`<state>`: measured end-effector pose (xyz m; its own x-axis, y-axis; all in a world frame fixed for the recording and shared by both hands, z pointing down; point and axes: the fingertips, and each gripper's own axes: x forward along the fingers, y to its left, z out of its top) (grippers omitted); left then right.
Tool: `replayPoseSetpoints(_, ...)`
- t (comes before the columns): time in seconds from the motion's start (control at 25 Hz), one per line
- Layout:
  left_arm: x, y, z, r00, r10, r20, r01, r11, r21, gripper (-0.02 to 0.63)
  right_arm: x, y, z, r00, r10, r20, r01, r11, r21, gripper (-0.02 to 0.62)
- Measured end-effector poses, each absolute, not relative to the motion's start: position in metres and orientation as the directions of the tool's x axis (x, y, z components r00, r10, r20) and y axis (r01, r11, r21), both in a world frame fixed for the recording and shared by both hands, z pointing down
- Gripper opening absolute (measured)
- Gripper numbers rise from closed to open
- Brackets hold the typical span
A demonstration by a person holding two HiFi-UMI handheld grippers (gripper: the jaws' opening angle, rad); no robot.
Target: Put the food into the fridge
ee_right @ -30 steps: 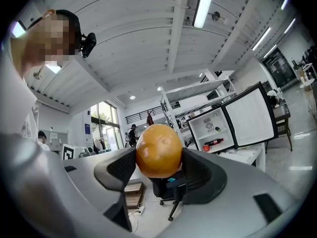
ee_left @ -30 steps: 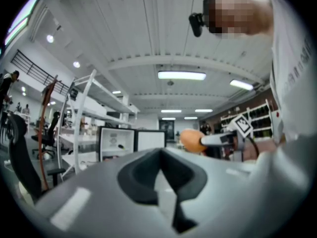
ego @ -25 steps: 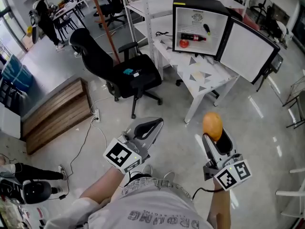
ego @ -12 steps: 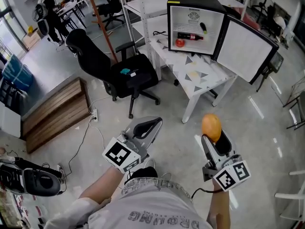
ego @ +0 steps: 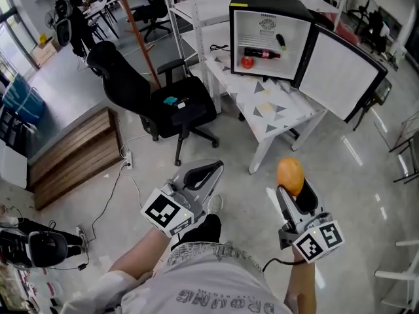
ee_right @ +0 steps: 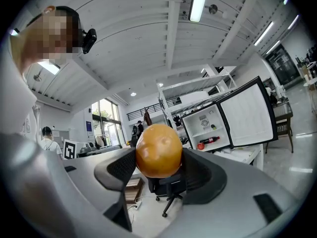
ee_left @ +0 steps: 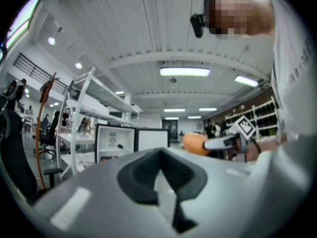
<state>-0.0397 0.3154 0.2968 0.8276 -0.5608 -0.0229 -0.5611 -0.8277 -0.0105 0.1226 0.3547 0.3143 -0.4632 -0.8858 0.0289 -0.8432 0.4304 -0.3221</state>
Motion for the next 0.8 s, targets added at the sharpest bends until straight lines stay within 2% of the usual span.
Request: replayPoseSetpoints(0.8, -0.059, 0.166, 0.312, 0.833, -0.553, -0.002, -0.553, -0.833, 0.030, 0.008, 0.098, 0.204, 0.326, -0.464, -0.882, 0.080, -0.847, 0.416, -0.331, 0.287)
